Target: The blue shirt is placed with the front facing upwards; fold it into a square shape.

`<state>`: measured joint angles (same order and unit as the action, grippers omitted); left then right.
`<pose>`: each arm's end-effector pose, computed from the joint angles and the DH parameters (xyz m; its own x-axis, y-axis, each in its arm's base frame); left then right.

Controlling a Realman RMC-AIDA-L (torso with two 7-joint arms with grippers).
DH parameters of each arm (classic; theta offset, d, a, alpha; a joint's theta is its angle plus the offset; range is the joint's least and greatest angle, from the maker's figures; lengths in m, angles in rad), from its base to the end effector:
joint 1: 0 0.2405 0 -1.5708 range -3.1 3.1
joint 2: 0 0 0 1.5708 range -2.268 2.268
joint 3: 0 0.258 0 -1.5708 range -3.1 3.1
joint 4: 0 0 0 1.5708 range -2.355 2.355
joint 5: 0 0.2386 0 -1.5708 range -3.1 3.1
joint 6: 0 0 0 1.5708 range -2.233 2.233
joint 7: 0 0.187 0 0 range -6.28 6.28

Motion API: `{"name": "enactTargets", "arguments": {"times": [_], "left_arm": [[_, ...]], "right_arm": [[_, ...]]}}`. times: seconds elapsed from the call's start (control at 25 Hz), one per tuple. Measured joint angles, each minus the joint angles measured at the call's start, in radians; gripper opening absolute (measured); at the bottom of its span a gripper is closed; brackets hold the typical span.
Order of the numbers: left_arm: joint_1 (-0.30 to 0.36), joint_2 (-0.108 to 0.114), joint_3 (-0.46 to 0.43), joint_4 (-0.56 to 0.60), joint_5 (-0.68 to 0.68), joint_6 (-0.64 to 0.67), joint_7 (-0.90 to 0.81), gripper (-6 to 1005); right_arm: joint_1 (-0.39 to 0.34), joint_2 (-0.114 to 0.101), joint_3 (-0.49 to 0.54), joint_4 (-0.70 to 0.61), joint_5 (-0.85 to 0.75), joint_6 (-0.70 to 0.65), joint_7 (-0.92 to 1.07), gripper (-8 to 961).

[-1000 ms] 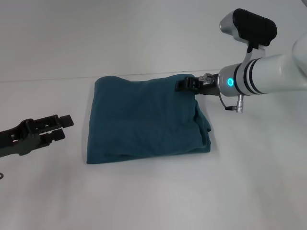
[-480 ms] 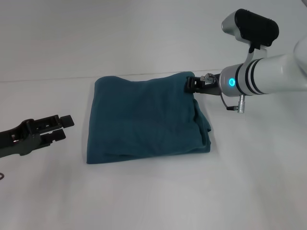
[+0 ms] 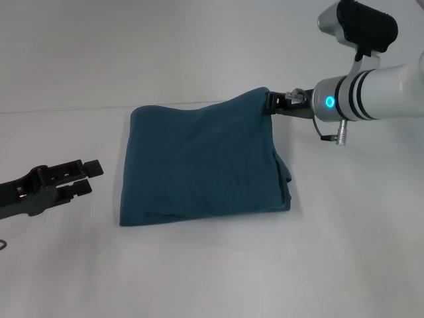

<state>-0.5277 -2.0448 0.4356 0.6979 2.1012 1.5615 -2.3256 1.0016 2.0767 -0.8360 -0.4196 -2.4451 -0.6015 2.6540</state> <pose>-0.2980 0.3830 0.0165 0.0005 0.8320 0.5548 0.9414 -0.1875 0.2804 0.2162 0.5406 -0.0681 0.3126 -0.7379 -0.5981 -0.9306 -0.1118 -0.3484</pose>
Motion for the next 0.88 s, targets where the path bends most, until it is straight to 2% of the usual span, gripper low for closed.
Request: {"name": "enactTargets", "arguments": {"times": [0.72, 0.88], "left_arm": [[-0.001, -0.001, -0.003, -0.026, -0.001, 0.000, 0.000, 675], [0.001, -0.002, -0.005, -0.027, -0.001, 0.000, 0.000, 675]], "right_arm": [[0.010, 0.002, -0.049, 0.007, -0.008, 0.074, -0.005, 49], [-0.003, -0.014, -0.042, 0.006, -0.004, 0.055, 0.013, 73]]}}
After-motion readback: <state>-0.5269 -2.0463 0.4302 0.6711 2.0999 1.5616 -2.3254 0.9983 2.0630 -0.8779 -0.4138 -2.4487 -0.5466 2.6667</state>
